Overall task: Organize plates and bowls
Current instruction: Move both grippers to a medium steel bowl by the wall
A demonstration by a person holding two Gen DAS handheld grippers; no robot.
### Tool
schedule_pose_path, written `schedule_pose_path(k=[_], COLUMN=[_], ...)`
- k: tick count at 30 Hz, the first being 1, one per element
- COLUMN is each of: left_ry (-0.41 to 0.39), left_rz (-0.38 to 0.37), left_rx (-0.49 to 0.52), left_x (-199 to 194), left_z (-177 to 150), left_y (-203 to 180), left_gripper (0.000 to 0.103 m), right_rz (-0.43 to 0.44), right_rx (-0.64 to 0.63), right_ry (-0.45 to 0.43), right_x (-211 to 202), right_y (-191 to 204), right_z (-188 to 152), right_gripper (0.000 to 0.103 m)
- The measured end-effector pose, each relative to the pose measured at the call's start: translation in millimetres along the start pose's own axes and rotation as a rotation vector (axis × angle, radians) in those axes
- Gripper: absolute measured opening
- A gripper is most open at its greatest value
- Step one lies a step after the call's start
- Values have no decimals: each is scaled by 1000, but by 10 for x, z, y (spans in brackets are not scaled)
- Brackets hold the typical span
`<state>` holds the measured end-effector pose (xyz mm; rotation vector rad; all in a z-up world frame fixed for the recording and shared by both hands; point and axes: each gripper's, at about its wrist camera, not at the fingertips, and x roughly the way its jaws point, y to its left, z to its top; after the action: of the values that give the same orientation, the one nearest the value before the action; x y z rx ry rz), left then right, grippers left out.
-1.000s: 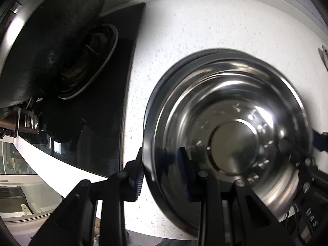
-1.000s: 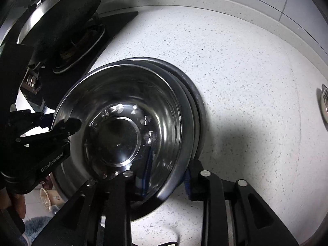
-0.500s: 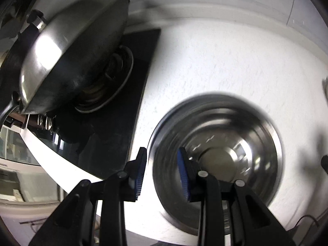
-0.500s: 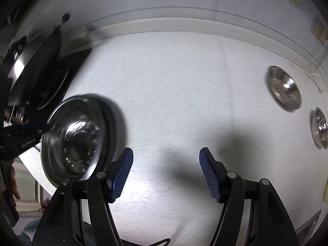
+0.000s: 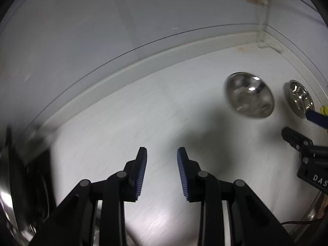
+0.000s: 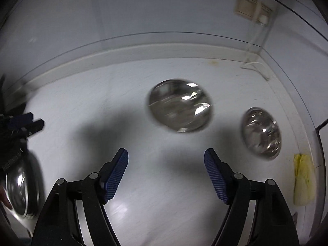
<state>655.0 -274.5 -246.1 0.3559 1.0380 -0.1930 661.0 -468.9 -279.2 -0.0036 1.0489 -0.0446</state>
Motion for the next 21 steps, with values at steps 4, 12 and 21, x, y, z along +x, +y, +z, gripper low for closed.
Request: schedule_pose_path(k=[4, 12, 21], left_ry=[12, 61, 172], left_rz=[-16, 2, -44], left_rx=[61, 122, 68], left_x=[256, 739, 1207], left_z=[371, 862, 1037], left_y=[-457, -895, -934], left_gripper=[29, 30, 29], right_rz=[-16, -4, 34], right_rx=[88, 213, 216], right_ry=[9, 46, 103], right_x=[270, 801, 1278], right_y=[-451, -974, -939], right_z=[199, 511, 677], right_gripper=[72, 72, 72])
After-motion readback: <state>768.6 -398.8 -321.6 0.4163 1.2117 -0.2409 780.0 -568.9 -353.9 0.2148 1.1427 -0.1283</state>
